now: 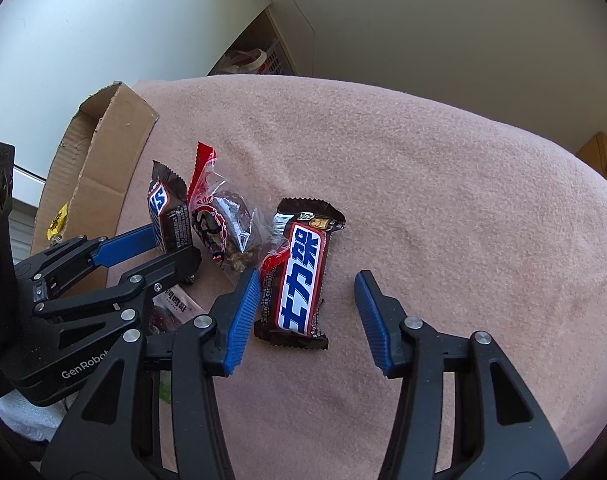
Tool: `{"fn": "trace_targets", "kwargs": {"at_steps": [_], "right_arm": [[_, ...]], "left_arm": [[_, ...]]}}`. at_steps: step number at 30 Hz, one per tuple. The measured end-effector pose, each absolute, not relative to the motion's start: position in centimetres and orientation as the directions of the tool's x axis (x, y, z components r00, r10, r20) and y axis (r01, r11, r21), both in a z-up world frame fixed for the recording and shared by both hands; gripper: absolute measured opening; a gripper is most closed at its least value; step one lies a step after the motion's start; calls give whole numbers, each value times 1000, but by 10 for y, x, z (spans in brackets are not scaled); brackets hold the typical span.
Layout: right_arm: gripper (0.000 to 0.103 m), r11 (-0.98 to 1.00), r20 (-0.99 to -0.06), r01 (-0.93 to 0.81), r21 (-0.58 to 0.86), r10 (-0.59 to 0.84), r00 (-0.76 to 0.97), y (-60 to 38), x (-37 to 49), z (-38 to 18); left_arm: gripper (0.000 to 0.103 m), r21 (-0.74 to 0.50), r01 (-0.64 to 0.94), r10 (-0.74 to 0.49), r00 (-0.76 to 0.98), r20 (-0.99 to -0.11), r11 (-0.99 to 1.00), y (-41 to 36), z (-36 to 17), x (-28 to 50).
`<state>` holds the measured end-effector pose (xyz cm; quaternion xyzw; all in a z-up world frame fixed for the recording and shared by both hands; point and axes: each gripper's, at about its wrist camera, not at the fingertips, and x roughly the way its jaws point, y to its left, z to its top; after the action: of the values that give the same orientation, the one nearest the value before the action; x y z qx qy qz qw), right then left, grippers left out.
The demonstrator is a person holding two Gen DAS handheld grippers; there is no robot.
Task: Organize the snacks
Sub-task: 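Grasp a Snickers bar with the left gripper while the right gripper grasps another Snickers bar, then carry both Snickers bars in the grippers over the cardboard box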
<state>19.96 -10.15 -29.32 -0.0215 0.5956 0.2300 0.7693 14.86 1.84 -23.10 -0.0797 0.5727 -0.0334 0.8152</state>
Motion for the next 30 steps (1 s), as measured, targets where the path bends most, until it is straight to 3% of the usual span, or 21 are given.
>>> {"fn": "trace_targets", "kwargs": {"at_steps": [4, 7, 8, 11, 24, 27, 30], "right_arm": [[48, 896, -930, -380, 229, 317, 188, -97, 202, -294], [38, 895, -933, -390, 219, 308, 184, -95, 202, -294], [34, 895, -934, -391, 217, 306, 183, -96, 202, -294], [34, 899, -937, -388, 202, 293, 191, -97, 202, -293], [35, 911, -945, -370, 181, 266, 191, -127, 198, -292], [43, 908, -945, -377, 182, 267, 189, -131, 192, -291], [43, 911, -950, -380, 158, 246, 195, -136, 189, -292]], "left_arm": [[47, -199, -53, -170, 338, -926, 979, 19, -231, 160], [46, -226, -53, -195, 336, -921, 973, 21, -232, 165], [42, -234, -46, -205, 336, -919, 971, 21, -232, 166], [31, -241, -35, -215, 337, -917, 970, 20, -230, 167], [37, -181, 22, -177, 338, -924, 983, 9, -238, 176], [29, -170, 16, -165, 345, -924, 985, 6, -240, 177], [27, -190, -4, -177, 346, -922, 982, 9, -242, 180]]}}
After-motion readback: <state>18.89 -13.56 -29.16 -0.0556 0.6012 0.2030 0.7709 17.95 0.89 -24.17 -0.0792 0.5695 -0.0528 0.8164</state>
